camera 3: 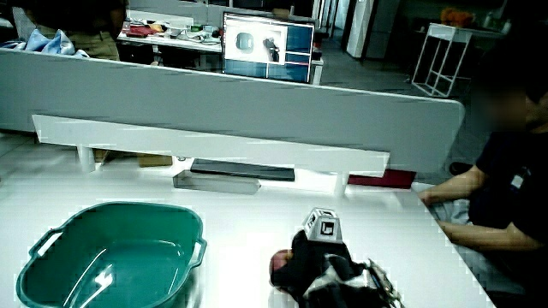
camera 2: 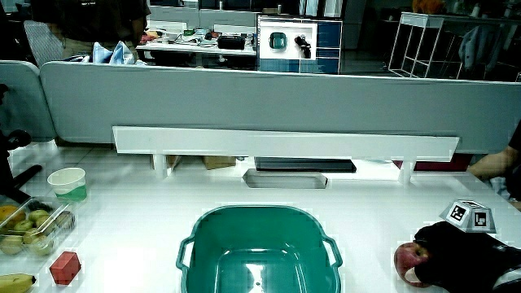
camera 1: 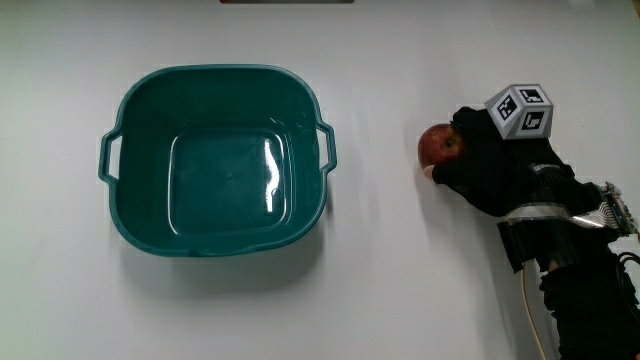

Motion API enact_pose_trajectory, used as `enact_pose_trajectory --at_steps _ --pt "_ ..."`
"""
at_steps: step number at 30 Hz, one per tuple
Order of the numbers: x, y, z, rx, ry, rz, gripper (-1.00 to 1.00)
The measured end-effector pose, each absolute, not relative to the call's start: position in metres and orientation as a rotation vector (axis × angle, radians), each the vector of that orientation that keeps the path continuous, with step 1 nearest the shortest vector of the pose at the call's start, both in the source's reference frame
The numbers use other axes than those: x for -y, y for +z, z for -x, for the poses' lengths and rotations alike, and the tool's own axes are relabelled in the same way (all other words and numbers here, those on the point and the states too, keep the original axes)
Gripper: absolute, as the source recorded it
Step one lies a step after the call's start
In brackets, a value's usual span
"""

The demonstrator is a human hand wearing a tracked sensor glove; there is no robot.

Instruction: Place apple on desk

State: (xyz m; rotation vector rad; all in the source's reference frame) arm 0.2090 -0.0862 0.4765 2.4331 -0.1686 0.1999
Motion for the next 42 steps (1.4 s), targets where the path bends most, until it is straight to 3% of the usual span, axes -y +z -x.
enact_pose_trajectory --at_steps 11,18,23,29,30,32,34,42 --pt "0.087 0.483 -0.218 0.084 0.277 -2.355 0.00" --pt "0.084 0.482 -0.212 0.055 0.169 -2.261 -0.41" --pt "0.073 0.448 -0.188 0.125 0.072 -2.357 -0.71" --pt "0.042 0.391 -0.144 0.355 -0.029 -2.466 -1.00" --pt "0.036 0.385 -0.139 0.363 0.019 -2.414 -1.00" --pt "0.024 0.377 -0.129 0.445 -0.016 -2.450 -1.00" --pt "0.012 0.367 -0.121 0.516 0.019 -2.402 -1.00" --pt "-0.030 0.365 -0.111 0.610 0.067 -2.270 -1.00"
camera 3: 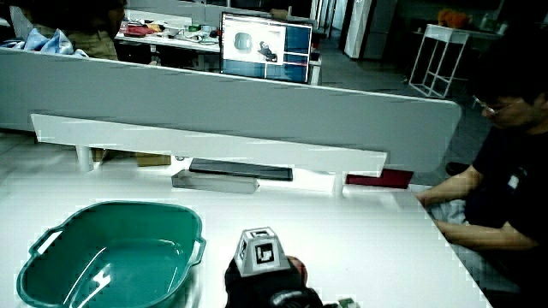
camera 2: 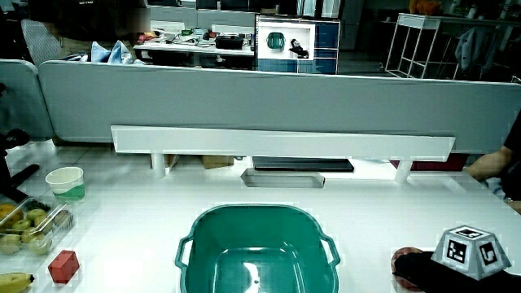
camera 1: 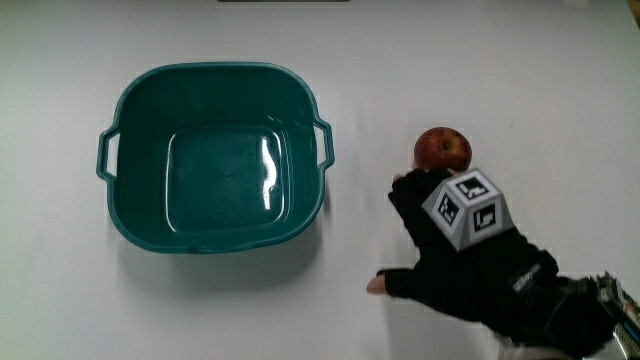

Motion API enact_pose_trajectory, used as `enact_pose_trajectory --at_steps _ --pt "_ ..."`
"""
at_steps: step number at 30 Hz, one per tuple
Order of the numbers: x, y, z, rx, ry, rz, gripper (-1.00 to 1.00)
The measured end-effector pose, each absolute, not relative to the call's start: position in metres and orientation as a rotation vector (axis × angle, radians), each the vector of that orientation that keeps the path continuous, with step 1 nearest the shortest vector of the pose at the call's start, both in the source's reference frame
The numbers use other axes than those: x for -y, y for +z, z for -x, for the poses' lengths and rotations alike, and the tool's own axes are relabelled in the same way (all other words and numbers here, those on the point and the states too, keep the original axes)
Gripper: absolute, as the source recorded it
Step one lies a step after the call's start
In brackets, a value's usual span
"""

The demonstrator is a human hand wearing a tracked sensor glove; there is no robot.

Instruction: Place apple on desk

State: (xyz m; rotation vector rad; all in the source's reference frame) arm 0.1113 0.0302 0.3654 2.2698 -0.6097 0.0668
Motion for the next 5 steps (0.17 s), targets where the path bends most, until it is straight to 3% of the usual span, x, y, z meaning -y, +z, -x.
enact_pose_trajectory --at_steps 5 --pt "-0.050 0.364 -0.104 0.657 0.072 -2.194 -1.00"
